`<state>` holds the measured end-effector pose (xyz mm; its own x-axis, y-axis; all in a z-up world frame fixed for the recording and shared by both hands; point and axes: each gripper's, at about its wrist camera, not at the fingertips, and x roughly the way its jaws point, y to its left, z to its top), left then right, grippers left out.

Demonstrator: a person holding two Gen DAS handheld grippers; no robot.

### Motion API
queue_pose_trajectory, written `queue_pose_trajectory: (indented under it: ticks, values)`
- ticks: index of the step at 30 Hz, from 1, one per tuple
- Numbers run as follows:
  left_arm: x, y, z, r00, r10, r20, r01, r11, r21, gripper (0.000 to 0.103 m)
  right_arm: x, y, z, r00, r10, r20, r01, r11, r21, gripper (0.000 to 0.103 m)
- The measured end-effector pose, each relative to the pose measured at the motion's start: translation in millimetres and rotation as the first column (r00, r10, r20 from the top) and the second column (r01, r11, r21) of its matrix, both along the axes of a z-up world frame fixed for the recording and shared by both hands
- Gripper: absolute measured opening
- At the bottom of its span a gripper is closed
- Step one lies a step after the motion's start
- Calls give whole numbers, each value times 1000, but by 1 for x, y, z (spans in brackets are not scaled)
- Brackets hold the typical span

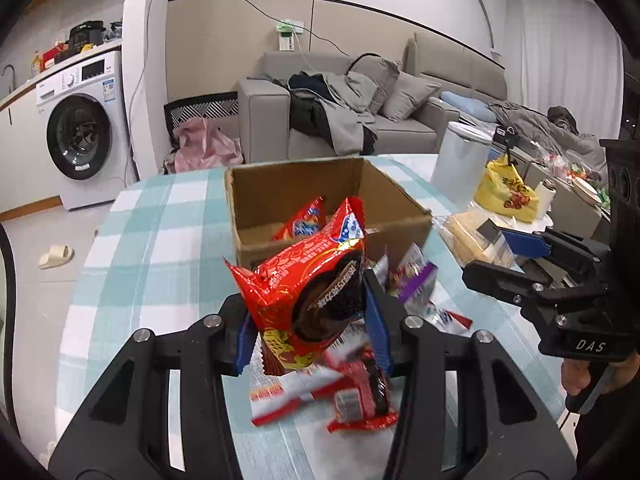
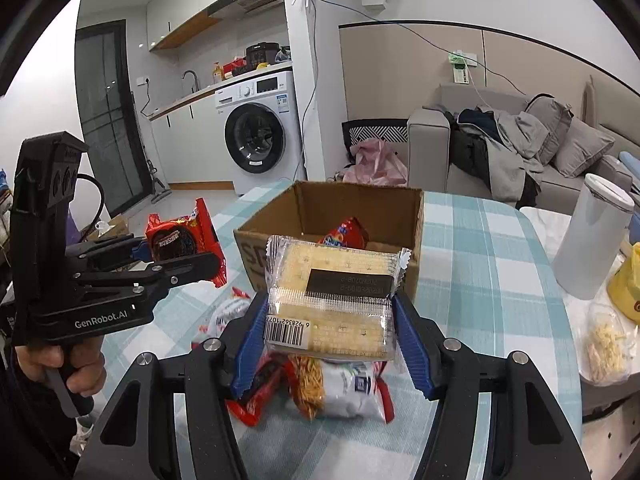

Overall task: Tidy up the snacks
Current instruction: 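Lift both packs into the cardboard box and release them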

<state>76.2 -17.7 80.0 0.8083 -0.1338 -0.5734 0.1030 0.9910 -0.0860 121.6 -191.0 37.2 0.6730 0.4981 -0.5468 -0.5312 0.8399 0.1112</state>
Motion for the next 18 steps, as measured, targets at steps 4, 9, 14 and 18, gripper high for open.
queue_pose_trajectory:
  ticks: [4, 9, 14, 18]
  values:
    - [15, 7, 7, 1000, 16, 13, -16, 1000, -1, 43, 13, 6, 6, 1000, -10, 6, 10, 1000, 16, 62]
    - [37, 13, 11, 999, 26, 22, -25, 1000, -10, 43, 30, 11, 9, 1000, -20, -8, 20, 999, 38, 62]
    - [58, 19, 11, 999, 35, 28, -35, 999, -10, 43, 45, 15, 9, 999, -25, -19, 26, 998, 52, 62]
    - [74, 23, 9, 999, 42, 27, -41, 999, -10, 43, 56, 17, 10, 999, -29, -21, 30, 997, 67, 62]
